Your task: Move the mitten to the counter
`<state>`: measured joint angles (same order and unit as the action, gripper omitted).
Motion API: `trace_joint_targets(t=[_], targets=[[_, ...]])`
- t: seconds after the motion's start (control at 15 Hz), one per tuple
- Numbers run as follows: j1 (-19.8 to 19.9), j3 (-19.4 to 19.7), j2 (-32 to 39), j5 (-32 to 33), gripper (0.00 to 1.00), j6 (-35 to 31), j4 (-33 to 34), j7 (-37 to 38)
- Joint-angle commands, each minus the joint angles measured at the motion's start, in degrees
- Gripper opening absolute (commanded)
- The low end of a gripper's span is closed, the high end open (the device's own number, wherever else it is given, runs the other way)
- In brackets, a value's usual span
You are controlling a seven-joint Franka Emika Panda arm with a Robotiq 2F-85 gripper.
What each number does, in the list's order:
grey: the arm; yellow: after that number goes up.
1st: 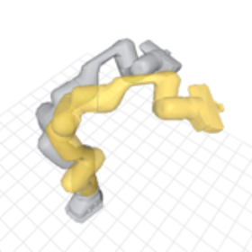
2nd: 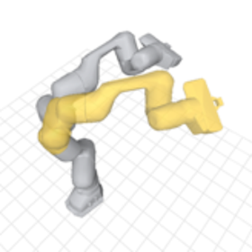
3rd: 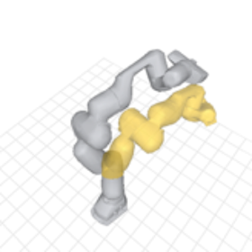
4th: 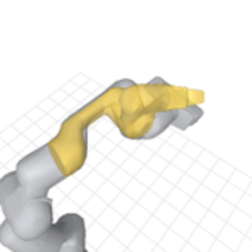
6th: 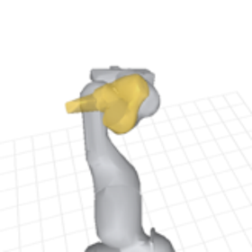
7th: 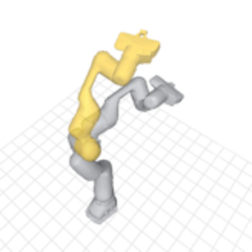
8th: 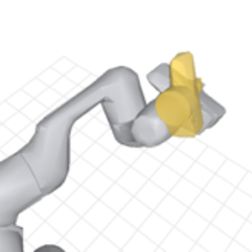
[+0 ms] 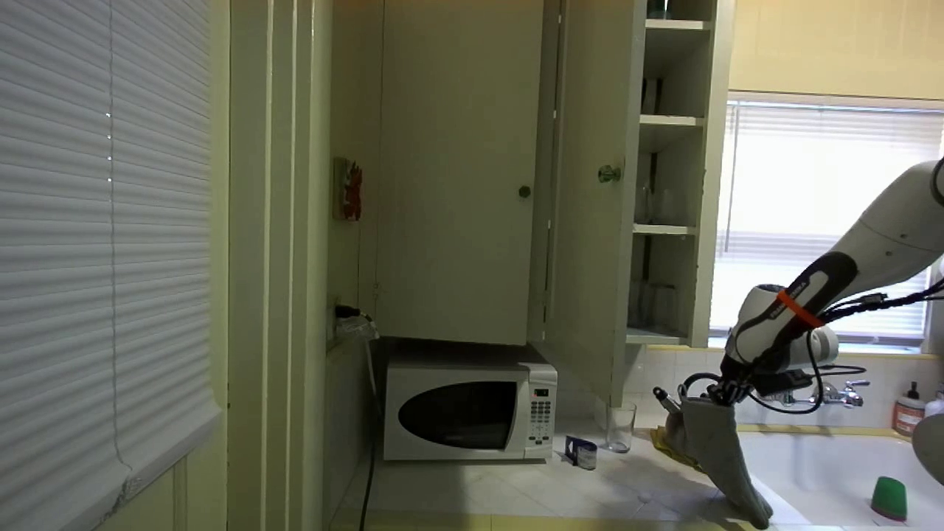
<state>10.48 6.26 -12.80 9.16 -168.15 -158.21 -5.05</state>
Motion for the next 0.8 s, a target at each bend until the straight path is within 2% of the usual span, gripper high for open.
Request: trace_joint_targets(t=[0.0,0.13,0.2,0.27,0.33,0.67,0.73], targets=[[-5.63,1.38,8.78,-7.72,0.02,-9.95,-0.02,-0.57],[-14.55,3.43,12.32,-17.67,0.02,-14.22,-0.06,-2.69],[-18.47,2.53,12.16,-21.76,0.02,-13.62,-0.04,-1.89],[-11.00,1.25,9.78,-14.56,0.02,-11.57,0.04,-1.28],[-13.17,1.07,10.77,-15.70,0.07,-11.95,0.27,-1.01],[-11.56,1.26,10.57,-15.37,0.07,-11.95,0.56,-1.10],[-11.36,1.27,10.57,-15.35,0.02,-11.95,0.56,-1.14]])
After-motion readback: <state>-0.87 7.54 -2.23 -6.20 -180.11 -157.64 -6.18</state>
